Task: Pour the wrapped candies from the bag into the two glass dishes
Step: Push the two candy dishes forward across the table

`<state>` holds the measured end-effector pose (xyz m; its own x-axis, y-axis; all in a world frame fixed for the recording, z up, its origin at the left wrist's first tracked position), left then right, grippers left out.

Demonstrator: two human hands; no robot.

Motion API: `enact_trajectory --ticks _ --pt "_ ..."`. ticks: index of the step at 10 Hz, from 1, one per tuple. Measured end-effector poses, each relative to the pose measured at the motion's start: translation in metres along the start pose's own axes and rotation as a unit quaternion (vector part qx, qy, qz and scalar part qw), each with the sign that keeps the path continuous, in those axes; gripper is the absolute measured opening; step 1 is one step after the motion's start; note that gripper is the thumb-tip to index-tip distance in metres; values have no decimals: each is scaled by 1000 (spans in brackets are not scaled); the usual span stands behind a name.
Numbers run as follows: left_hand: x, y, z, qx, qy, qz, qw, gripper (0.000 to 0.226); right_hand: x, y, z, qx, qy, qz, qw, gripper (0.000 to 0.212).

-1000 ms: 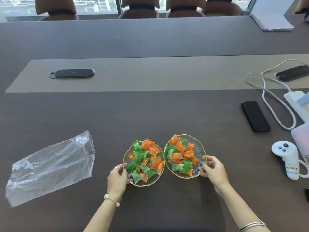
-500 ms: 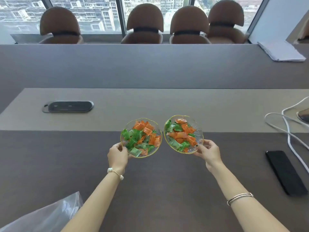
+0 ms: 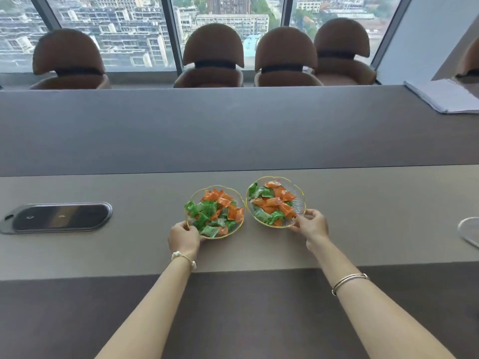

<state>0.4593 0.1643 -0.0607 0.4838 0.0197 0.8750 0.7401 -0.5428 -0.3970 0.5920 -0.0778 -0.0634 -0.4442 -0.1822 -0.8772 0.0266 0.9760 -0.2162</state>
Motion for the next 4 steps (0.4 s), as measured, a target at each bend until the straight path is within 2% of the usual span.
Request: enact_trajectory --ticks 2,3,4 --pt "-9 15 22 -11 -22 -51 998 20 -1 3 12 33 5 -35 999 19" --pt "-18 15 27 -30 -36 -62 997 22 2 1 12 23 11 -39 999 22" --pt "-3 8 17 -42 -12 -21 999 28 -2 -4 3 11 8 -68 998 41"
Point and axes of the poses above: each hand's wrist, its own z-axis towards the middle knuckle, its own y-axis out of the palm, x = y × z, the point moved 1 cm from there along z, towards the middle knuckle, and after that the axes turned 6 degrees about -z, right-handed, at the moved point
